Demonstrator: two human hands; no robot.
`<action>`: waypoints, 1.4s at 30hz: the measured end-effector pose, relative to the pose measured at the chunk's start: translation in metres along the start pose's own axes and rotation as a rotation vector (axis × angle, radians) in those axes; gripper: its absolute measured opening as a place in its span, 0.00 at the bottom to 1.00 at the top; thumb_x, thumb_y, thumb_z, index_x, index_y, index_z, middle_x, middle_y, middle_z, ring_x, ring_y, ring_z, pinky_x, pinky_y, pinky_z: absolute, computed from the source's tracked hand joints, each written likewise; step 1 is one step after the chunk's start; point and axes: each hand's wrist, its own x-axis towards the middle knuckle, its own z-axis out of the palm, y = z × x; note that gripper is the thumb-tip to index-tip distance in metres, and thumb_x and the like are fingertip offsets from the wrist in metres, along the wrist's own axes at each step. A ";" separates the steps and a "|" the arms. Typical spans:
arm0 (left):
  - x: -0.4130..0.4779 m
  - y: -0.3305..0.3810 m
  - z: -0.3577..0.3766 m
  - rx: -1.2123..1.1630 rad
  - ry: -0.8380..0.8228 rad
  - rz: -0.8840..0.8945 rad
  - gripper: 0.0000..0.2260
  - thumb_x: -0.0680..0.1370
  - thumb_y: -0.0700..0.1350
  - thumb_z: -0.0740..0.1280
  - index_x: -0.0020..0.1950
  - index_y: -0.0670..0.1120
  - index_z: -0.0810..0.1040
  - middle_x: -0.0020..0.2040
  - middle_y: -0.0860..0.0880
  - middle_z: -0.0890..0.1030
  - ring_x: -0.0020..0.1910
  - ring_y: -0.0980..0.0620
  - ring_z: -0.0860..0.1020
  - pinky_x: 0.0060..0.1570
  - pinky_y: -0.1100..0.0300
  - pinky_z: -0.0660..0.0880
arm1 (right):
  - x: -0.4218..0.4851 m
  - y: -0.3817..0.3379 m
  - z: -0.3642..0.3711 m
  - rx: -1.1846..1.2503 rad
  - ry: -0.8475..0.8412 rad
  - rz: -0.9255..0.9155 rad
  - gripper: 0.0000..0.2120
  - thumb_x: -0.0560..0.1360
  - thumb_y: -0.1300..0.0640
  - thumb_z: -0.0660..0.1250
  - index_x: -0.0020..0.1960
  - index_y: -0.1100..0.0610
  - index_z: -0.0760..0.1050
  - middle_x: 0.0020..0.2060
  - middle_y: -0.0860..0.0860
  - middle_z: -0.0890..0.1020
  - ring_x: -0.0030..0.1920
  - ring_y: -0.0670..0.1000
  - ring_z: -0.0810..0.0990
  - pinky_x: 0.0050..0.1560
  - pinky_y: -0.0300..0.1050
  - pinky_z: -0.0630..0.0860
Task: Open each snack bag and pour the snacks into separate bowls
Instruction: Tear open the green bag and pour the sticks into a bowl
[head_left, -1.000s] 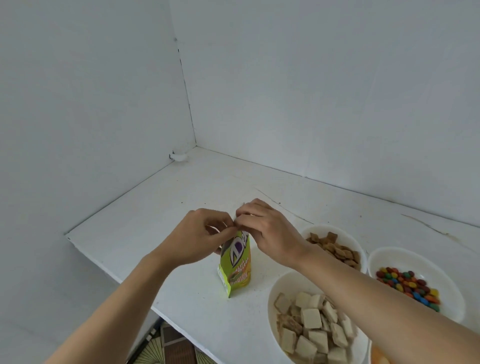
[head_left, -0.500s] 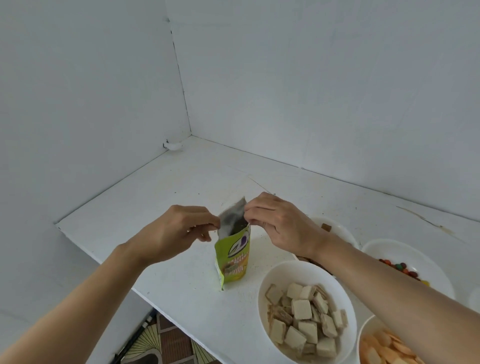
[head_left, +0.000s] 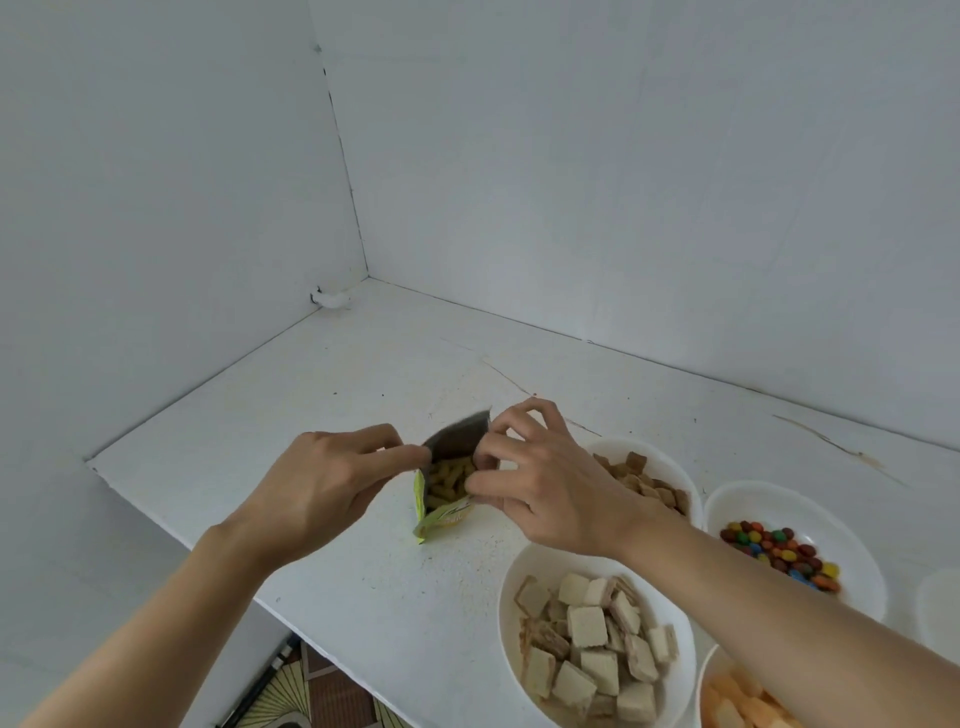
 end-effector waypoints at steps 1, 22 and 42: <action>-0.001 -0.004 -0.003 0.009 0.000 0.001 0.21 0.87 0.53 0.43 0.62 0.54 0.75 0.46 0.54 0.81 0.28 0.49 0.74 0.22 0.56 0.70 | -0.002 -0.003 0.000 -0.024 -0.001 -0.018 0.08 0.77 0.59 0.67 0.46 0.48 0.81 0.44 0.45 0.76 0.54 0.52 0.73 0.64 0.59 0.64; -0.062 0.061 0.072 -0.899 0.279 -0.668 0.10 0.80 0.42 0.66 0.61 0.48 0.76 0.57 0.51 0.84 0.59 0.50 0.83 0.59 0.57 0.79 | 0.018 -0.029 -0.002 -0.085 0.013 0.080 0.06 0.77 0.54 0.65 0.49 0.49 0.81 0.43 0.45 0.76 0.55 0.50 0.73 0.68 0.59 0.61; -0.046 0.057 0.082 -1.098 0.576 -0.812 0.10 0.82 0.37 0.62 0.54 0.52 0.76 0.49 0.50 0.81 0.47 0.51 0.81 0.40 0.61 0.76 | 0.054 -0.019 -0.008 0.448 0.369 0.549 0.06 0.80 0.54 0.64 0.50 0.57 0.74 0.55 0.47 0.70 0.50 0.50 0.78 0.50 0.59 0.78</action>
